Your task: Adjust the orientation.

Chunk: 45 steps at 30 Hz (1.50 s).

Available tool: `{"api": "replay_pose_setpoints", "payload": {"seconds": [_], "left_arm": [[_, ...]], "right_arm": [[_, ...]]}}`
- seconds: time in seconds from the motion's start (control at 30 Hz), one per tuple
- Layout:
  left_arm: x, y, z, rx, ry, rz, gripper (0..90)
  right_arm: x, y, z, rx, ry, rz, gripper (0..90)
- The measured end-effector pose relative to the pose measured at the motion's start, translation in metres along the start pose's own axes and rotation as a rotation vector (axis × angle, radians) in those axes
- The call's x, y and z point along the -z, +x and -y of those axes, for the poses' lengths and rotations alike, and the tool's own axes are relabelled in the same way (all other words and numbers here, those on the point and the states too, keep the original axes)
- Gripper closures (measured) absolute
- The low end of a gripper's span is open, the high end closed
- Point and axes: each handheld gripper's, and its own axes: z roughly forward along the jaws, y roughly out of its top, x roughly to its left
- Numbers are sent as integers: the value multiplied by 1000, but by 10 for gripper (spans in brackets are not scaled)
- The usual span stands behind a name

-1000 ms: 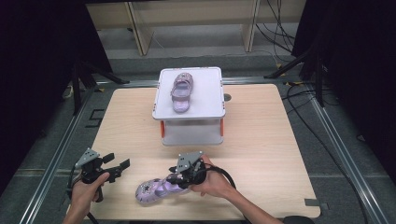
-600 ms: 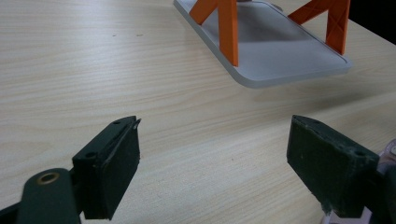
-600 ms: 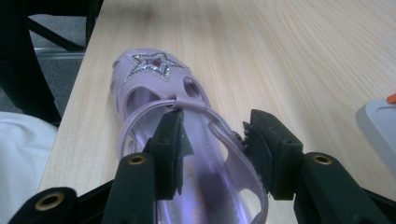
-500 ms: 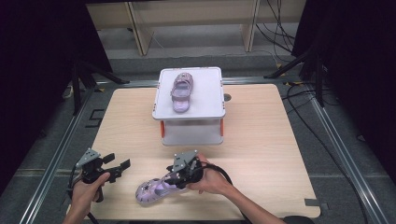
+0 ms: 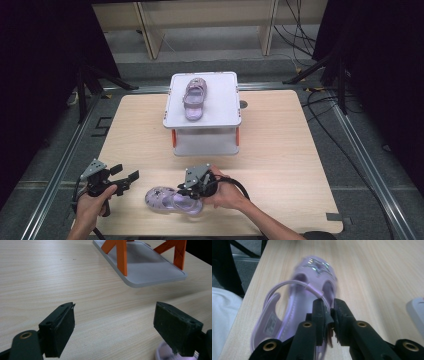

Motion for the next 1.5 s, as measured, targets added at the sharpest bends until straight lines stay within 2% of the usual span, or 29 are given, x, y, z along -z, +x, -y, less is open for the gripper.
{"api": "replay_pose_setpoints", "payload": {"seconds": [0.03,0.1,0.13,0.17,0.2,0.23,0.27,0.3,0.47,0.57,0.67,0.73,0.77,0.87,0.9,1.0,1.03,1.07,1.1,1.2,1.23,1.27,1.3,1.33,1.37,1.4,1.47,1.5], "left_arm": [[0,-1,0,11,-1,-2,166],[0,-1,0,0,10,-5,166],[1,-2,0,22,21,-19,166],[-1,-2,0,15,5,-1,166],[-1,-1,0,3,1,4,166],[1,-3,0,19,20,-18,166],[0,-1,-1,-7,7,-4,166],[0,-2,0,32,3,-7,166],[0,-3,0,32,4,-7,166],[0,-3,1,28,3,-3,166],[0,-3,0,27,3,-5,166],[-1,-2,0,9,1,2,166],[1,-3,0,26,21,-22,166],[1,-3,0,11,17,-17,166],[-1,-1,0,6,1,1,166],[0,-2,0,18,2,-3,166],[0,-2,0,25,2,-5,166],[0,-3,0,27,3,-5,166],[0,-3,0,29,4,-5,166],[0,-3,0,25,3,-5,166],[0,-3,0,20,2,-2,166],[-1,-1,0,-11,1,6,166],[1,-3,0,21,23,-22,166],[-1,-1,0,-10,4,1,166],[-1,0,0,-15,4,4,166],[1,-3,0,17,24,-22,166],[-1,-1,0,2,4,1,166],[-1,-2,1,18,4,-1,166]], "right_arm": [[2,-2,0,30,-2,16,812],[9,-2,1,32,-4,43,815],[14,-3,3,21,-3,68,817],[17,-4,5,23,-5,75,818],[21,-4,6,14,-18,75,819],[25,-4,8,-6,-18,90,819],[28,-6,10,0,-19,98,820],[32,-6,12,-15,-14,115,820],[48,-5,22,-91,-2,185,819],[55,-4,28,-129,2,204,812],[56,-1,34,-176,-6,184,787],[55,4,36,-234,-20,161,762],[54,7,37,-275,-37,155,751],[53,12,37,-292,-43,133,741],[53,14,36,-315,-45,131,738],[53,14,37,-332,-65,120,705],[52,13,36,-315,-68,118,671],[51,16,36,-326,-80,131,647],[51,14,35,-281,-75,123,630],[49,18,32,-220,-80,146,594],[48,20,30,-210,-92,155,577],[48,20,29,-192,-89,161,568],[48,21,28,-176,-89,177,556],[47,22,28,-167,-83,182,550],[46,22,28,-152,-77,187,542],[45,23,27,-144,-76,195,538],[44,26,26,-135,-71,185,533],[42,26,25,-128,-73,192,533]]}}
